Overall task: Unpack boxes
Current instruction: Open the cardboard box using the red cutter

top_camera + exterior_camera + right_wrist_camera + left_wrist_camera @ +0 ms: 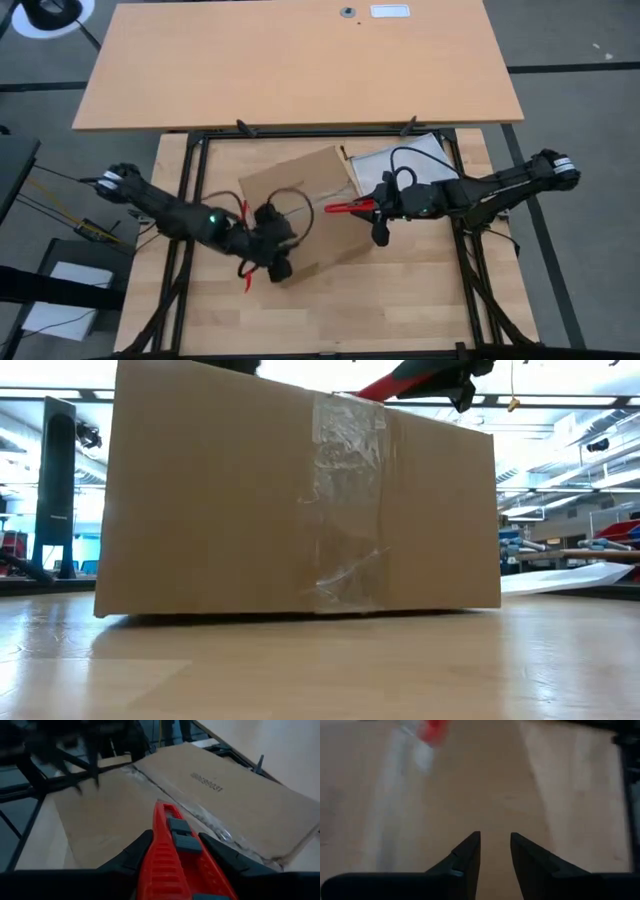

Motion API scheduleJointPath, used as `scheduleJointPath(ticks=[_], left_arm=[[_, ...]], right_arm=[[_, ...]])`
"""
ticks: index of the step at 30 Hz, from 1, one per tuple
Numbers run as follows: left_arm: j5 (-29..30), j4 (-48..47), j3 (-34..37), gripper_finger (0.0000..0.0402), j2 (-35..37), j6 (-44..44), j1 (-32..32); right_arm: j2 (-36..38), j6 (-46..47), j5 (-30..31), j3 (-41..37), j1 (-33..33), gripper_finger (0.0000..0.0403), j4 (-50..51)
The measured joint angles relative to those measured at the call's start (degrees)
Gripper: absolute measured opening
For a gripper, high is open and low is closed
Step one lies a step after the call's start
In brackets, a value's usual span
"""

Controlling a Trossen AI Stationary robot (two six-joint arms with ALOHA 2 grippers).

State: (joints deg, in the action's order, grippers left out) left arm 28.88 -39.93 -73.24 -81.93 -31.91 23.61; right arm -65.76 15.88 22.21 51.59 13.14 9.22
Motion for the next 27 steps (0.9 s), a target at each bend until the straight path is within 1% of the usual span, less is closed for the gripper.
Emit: scheduleJointPath(ticks=[2,4,9,13,17,20,23,27], left_arm=[[0.33,-3.92,-2.48,0.0117,0.04,2.13,-1.72],[0.28,-5.24,-3.38,0.0117,-0.11,5.08,-3.88],[-0.72,-5.56,-2.27,0.0117,-0.07,11.00,-10.07],[-0.68,-5.59,-0.41,0.0117,-0.07,15.05,-14.74],[-2.26,-3.37,2.58,0.0117,-0.03,15.40,-18.90],[-6.39,1.88,6.20,0.0117,-0.03,15.38,-20.80],[-8.66,4.31,9.06,0.0117,0.10,14.24,-21.26],[-9.20,4.71,11.21,0.0117,0.19,11.80,-20.17]], right_arm=[[0.59,-0.01,-0.43,0.00,0.03,0.0137,0.01],[1.36,-0.48,-0.43,0.00,0.03,0.0137,0.06],[3.01,-1.15,0.56,0.00,0.01,0.0138,1.74],[3.56,0.02,-0.21,0.00,0.45,0.0137,4.08],[3.74,3.22,-1.56,0.00,2.00,0.0137,5.15],[3.11,3.56,-1.59,0.00,3.26,0.0139,5.08],[2.18,4.74,-1.47,-0.88,4.07,0.0137,5.20],[1.40,5.55,-0.36,-2.21,4.49,0.0137,5.13]])
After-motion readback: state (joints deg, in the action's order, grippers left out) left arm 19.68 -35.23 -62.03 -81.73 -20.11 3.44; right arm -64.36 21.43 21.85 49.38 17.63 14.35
